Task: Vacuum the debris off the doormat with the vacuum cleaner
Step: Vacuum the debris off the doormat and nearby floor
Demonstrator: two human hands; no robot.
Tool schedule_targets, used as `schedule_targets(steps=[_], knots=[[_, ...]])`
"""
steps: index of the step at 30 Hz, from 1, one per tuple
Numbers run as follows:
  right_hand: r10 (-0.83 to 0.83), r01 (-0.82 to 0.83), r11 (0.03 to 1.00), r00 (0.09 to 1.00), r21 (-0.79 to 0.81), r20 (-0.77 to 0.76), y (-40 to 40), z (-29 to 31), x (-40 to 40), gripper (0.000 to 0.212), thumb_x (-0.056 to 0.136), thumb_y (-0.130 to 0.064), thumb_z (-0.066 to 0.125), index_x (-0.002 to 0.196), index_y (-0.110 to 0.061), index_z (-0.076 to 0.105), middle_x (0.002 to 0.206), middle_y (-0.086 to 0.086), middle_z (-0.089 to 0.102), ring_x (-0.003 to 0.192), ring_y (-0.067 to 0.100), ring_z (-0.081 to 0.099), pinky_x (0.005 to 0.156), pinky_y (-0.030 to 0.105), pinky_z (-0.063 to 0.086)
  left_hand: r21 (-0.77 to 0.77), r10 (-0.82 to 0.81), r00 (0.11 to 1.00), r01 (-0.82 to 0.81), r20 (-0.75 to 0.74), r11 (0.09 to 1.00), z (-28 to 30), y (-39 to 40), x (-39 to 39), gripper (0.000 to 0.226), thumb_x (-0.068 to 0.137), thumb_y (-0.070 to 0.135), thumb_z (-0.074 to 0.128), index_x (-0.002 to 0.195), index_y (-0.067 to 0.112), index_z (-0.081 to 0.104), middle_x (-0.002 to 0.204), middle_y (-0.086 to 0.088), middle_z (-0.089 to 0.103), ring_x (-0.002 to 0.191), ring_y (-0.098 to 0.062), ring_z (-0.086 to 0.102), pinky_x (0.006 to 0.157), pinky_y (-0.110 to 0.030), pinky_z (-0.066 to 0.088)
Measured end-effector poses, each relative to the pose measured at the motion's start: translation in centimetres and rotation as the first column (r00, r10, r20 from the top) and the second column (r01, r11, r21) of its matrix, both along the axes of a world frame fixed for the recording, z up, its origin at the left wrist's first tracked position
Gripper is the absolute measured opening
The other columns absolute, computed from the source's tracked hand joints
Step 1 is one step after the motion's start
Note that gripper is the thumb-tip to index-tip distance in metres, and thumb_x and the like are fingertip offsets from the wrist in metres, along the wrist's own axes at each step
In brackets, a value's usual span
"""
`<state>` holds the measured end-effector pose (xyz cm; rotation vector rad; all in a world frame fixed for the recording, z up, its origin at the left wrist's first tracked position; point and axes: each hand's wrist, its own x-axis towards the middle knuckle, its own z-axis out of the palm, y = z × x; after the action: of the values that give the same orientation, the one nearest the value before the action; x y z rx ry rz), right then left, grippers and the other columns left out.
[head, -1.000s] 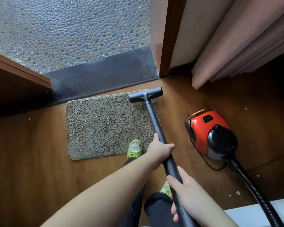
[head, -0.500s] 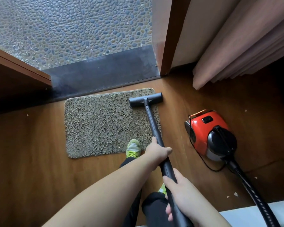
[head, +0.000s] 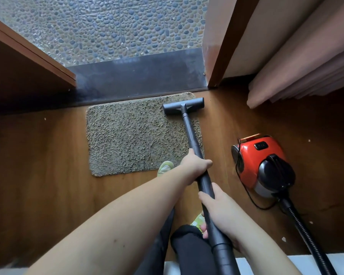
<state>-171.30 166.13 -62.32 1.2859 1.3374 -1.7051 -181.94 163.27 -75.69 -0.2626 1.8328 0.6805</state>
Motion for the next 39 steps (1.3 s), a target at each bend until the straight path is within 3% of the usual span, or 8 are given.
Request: schedule_targets(steps=[4, 10, 13, 24, 30, 32, 36, 39], knots=[[0.096, -0.096, 0.995, 0.995, 0.002, 0.0, -1.1, 0.9, 0.8, 0.036, 0.101, -0.025, 0.044, 0.135, -0.02, 0.034, 0.074, 0.014, 0.048, 0.041, 0.023, 0.057, 0.04, 0.029, 0.049, 0.034, 0.08, 0.997, -0.081, 0.024, 0.996, 0.6, -1.7, 1.0, 0.084, 0.059, 0.04, 0.063, 0.136, 0.018, 0.036, 0.114, -0.014, 0.059, 0.093, -0.037, 0.068, 0.071, -0.047, 0.061], [0.206, -0.203, 0.973, 0.979, -0.108, 0.013, -2.8, 2.7, 1.9, 0.008, 0.1, -0.026, 0.045, 0.106, -0.02, 0.044, 0.081, 0.014, 0.047, 0.043, 0.021, 0.058, 0.043, 0.029, 0.049, -0.058, 0.202, 0.978, -0.199, 0.055, 0.978, 2.6, -6.5, 3.3, 0.073, 0.071, 0.032, 0.065, 0.135, 0.014, 0.035, 0.118, -0.015, 0.058, 0.097, -0.033, 0.065, 0.068, -0.039, 0.06], [0.285, -0.282, 0.954, 0.958, -0.1, 0.027, -5.0, 3.2, 2.5, 0.014, 0.1, -0.025, 0.044, 0.113, -0.022, 0.042, 0.081, 0.013, 0.051, 0.043, 0.022, 0.059, 0.042, 0.027, 0.048, -0.087, 0.268, 0.961, -0.262, 0.067, 0.961, 3.3, -9.5, 4.5, 0.068, 0.069, 0.033, 0.064, 0.13, 0.014, 0.039, 0.114, -0.014, 0.059, 0.096, -0.033, 0.066, 0.075, -0.045, 0.061], [0.405, -0.399, 0.913, 0.911, -0.08, 0.074, -9.7, 5.2, 4.5, 0.039, 0.101, -0.02, 0.038, 0.139, -0.026, 0.03, 0.077, 0.012, 0.052, 0.041, 0.02, 0.059, 0.041, 0.028, 0.05, -0.036, 0.418, 0.883, -0.42, 0.214, 0.907, 4.4, -14.2, 8.2, 0.081, 0.053, 0.032, 0.062, 0.127, 0.019, 0.034, 0.113, -0.021, 0.061, 0.085, -0.042, 0.071, 0.068, -0.058, 0.06], [0.413, -0.4, 0.908, 0.905, -0.123, 0.101, -10.7, 6.2, 4.7, 0.034, 0.101, -0.02, 0.039, 0.134, -0.024, 0.034, 0.079, 0.014, 0.053, 0.042, 0.02, 0.059, 0.043, 0.029, 0.051, -0.079, 0.437, 0.868, -0.432, 0.236, 0.899, 3.5, -15.6, 9.3, 0.081, 0.046, 0.033, 0.063, 0.121, 0.02, 0.034, 0.115, -0.022, 0.059, 0.09, -0.044, 0.069, 0.07, -0.061, 0.058], [0.413, -0.4, 0.907, 0.905, -0.13, 0.103, -11.0, 6.4, 4.9, 0.035, 0.1, -0.02, 0.039, 0.134, -0.025, 0.034, 0.079, 0.014, 0.053, 0.043, 0.021, 0.059, 0.043, 0.029, 0.051, -0.101, 0.438, 0.871, -0.426, 0.224, 0.899, 4.0, -15.9, 9.6, 0.091, 0.045, 0.034, 0.064, 0.13, 0.02, 0.032, 0.116, -0.021, 0.059, 0.09, -0.042, 0.07, 0.069, -0.058, 0.059], [0.448, -0.433, 0.891, 0.887, -0.134, 0.111, -11.0, 6.7, 6.0, 0.031, 0.1, -0.02, 0.039, 0.131, -0.021, 0.036, 0.077, 0.016, 0.052, 0.043, 0.023, 0.058, 0.045, 0.032, 0.052, -0.112, 0.347, 0.915, -0.33, 0.206, 0.937, 7.8, -16.1, 9.9, 0.075, 0.078, 0.03, 0.063, 0.143, 0.015, 0.028, 0.113, -0.01, 0.055, 0.079, -0.023, 0.061, 0.054, -0.026, 0.052], [0.487, -0.475, 0.872, 0.865, -0.119, 0.118, -10.4, 7.2, 7.4, 0.028, 0.099, -0.023, 0.04, 0.126, -0.021, 0.039, 0.07, 0.015, 0.054, 0.046, 0.029, 0.059, 0.049, 0.036, 0.055, -0.118, 0.309, 0.918, -0.288, 0.247, 0.95, 7.8, -16.0, 11.5, 0.087, 0.082, 0.032, 0.061, 0.154, 0.019, 0.014, 0.122, -0.008, 0.054, 0.09, -0.025, 0.062, 0.068, -0.029, 0.055]])
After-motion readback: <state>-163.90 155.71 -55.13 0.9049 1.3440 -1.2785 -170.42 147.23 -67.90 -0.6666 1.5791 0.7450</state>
